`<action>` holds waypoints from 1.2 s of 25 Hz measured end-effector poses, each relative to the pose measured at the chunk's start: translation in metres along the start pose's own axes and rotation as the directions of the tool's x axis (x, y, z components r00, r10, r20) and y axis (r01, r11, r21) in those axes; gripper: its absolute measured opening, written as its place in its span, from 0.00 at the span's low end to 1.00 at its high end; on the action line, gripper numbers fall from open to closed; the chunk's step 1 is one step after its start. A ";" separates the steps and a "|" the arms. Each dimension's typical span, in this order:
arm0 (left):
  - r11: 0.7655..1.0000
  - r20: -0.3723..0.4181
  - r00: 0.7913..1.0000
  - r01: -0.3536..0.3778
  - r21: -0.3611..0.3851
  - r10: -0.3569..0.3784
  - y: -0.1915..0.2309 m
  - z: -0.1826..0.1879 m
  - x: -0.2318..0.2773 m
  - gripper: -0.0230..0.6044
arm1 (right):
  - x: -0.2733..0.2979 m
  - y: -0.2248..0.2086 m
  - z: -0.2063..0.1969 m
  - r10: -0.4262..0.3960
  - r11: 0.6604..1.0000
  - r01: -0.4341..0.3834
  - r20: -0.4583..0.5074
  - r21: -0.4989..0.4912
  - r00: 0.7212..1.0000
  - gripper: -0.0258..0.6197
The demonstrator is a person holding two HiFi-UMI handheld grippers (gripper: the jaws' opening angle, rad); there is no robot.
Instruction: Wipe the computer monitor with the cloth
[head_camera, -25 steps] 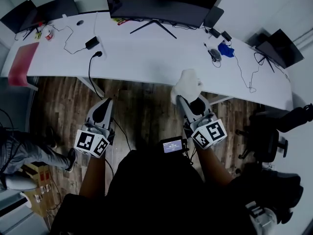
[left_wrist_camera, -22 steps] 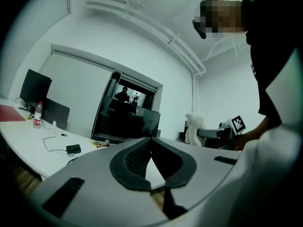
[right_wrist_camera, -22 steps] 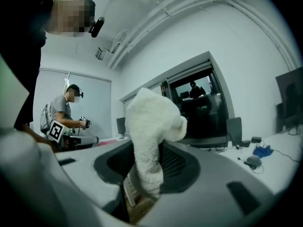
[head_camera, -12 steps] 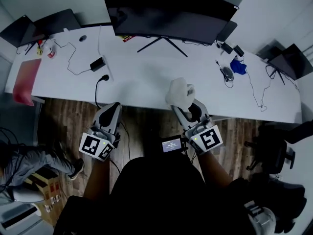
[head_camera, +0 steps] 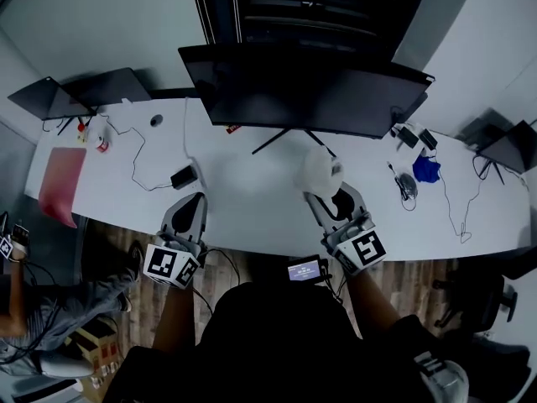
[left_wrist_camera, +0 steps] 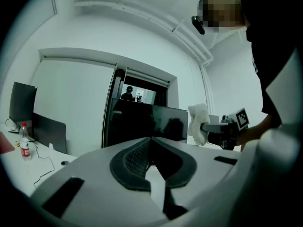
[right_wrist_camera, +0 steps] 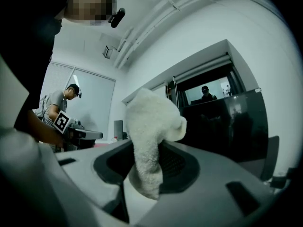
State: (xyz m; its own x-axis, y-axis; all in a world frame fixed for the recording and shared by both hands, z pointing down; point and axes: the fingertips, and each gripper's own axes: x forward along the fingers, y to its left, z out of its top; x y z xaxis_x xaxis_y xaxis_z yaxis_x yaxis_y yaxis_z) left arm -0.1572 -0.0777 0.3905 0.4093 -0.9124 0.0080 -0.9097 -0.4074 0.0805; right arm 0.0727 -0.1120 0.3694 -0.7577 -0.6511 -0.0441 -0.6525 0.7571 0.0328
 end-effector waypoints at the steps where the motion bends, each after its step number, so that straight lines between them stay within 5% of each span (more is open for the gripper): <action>1: 1.000 0.001 1.000 -0.004 0.007 0.004 0.010 0.002 0.007 0.03 | 0.012 -0.005 0.005 0.006 1.000 -0.006 0.005 -0.010 1.000 0.26; 10: 0.997 -0.025 0.999 0.028 0.065 -0.027 0.099 0.025 0.080 0.03 | 0.127 -0.027 0.067 0.008 0.992 0.001 0.069 -0.125 0.998 0.26; 20: 0.982 -0.015 0.985 0.174 0.070 -0.173 0.157 0.043 0.141 0.03 | 0.250 -0.009 0.163 0.046 0.921 -0.010 0.084 -0.390 0.995 0.26; 30: 0.973 0.035 0.973 0.229 0.009 -0.229 0.184 0.050 0.152 0.04 | 0.340 0.003 0.189 0.019 0.749 -0.088 -0.111 -0.656 0.994 0.26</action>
State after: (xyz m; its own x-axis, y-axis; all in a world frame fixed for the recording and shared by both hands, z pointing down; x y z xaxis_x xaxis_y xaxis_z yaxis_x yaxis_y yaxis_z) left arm -0.2655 -0.2930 0.3570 0.6043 -0.7955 -0.0456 -0.7923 -0.6060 0.0710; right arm -0.1847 -0.3216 0.1656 -0.7667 -0.6384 0.0677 -0.4304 0.5894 0.6836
